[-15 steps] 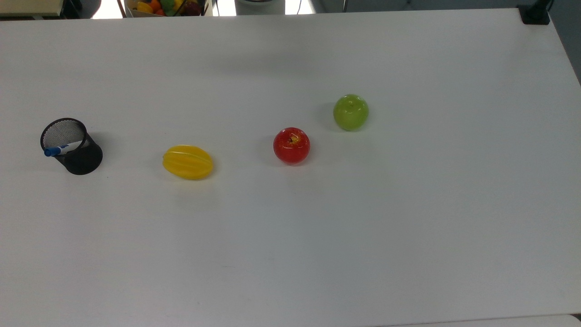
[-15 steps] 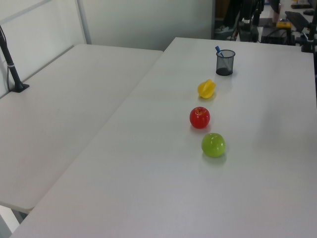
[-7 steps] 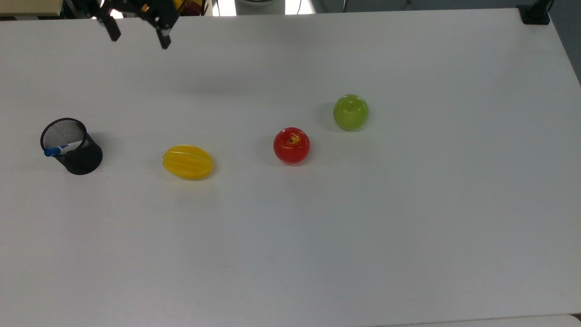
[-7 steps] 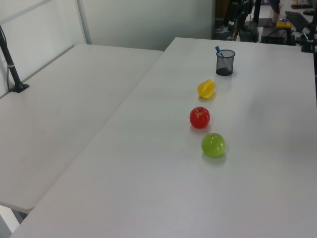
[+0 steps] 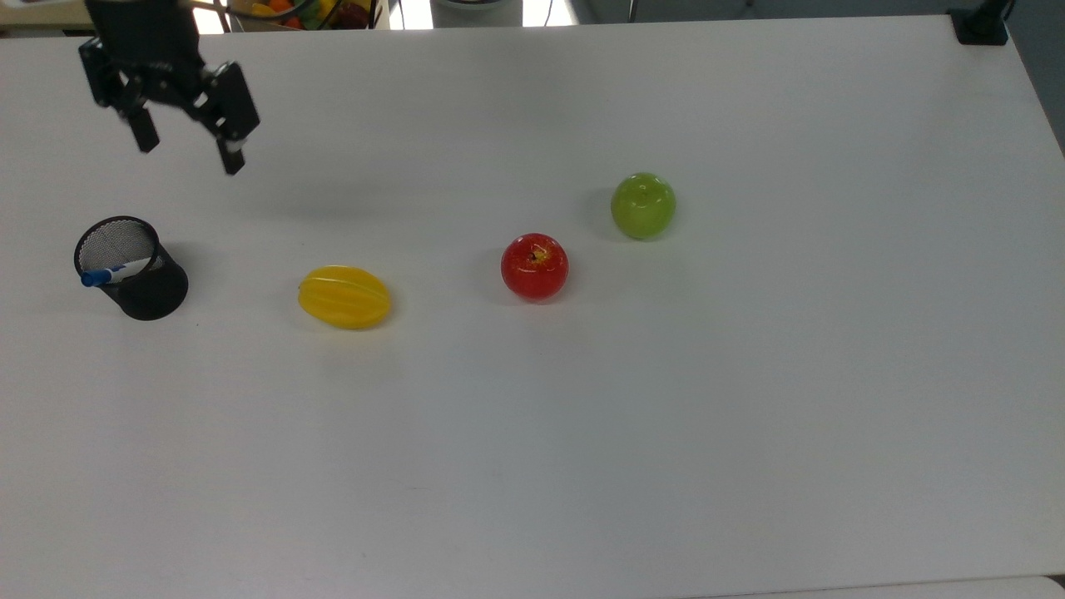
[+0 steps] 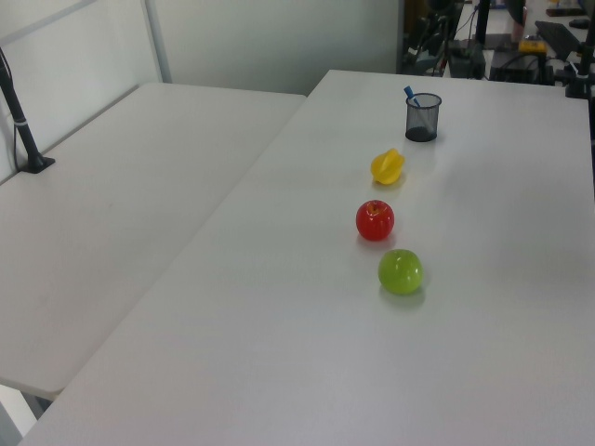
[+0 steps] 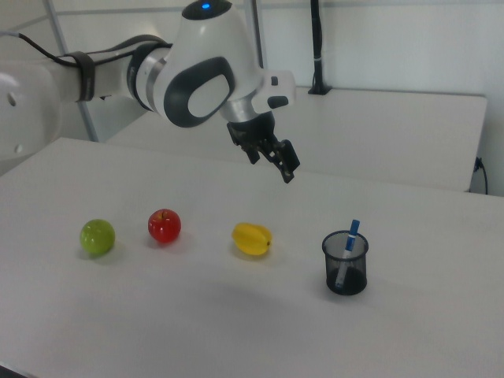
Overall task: Take marker pen
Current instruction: 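Move the open gripper over the black mesh pen cup, then lower the gripper and close it on the blue marker pen, then lift the marker pen up out of the pen cup, then carry the marker pen toward the red and green apples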
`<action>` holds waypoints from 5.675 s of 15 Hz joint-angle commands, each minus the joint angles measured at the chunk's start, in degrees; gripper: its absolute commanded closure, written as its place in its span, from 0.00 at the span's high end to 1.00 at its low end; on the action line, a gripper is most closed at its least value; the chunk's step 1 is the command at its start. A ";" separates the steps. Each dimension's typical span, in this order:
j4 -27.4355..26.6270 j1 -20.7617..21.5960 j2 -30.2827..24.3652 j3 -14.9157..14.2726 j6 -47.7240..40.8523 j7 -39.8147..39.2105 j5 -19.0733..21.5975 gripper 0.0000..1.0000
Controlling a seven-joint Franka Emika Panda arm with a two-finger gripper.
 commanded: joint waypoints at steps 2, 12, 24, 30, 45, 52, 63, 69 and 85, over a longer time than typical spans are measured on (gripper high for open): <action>0.88 -0.89 6.19 -0.07 12.29 -0.95 1.12 1.00; 2.55 -4.49 14.55 -0.07 24.35 -0.95 1.13 0.86; 2.64 -6.87 15.78 -0.07 24.79 -7.19 1.12 0.62; 2.64 -6.78 17.09 -0.07 24.97 -9.04 1.04 0.58; 7.21 -6.78 20.08 -0.07 24.62 -10.18 0.60 0.12; 7.21 -6.87 19.64 -0.07 24.35 -10.27 0.60 0.04; 7.29 -7.92 12.88 0.37 20.33 -9.92 2.17 0.02; 7.29 -7.83 6.56 0.55 9.62 -10.09 6.48 0.02; 6.59 9.82 4.53 0.72 -28.11 -9.13 6.31 0.02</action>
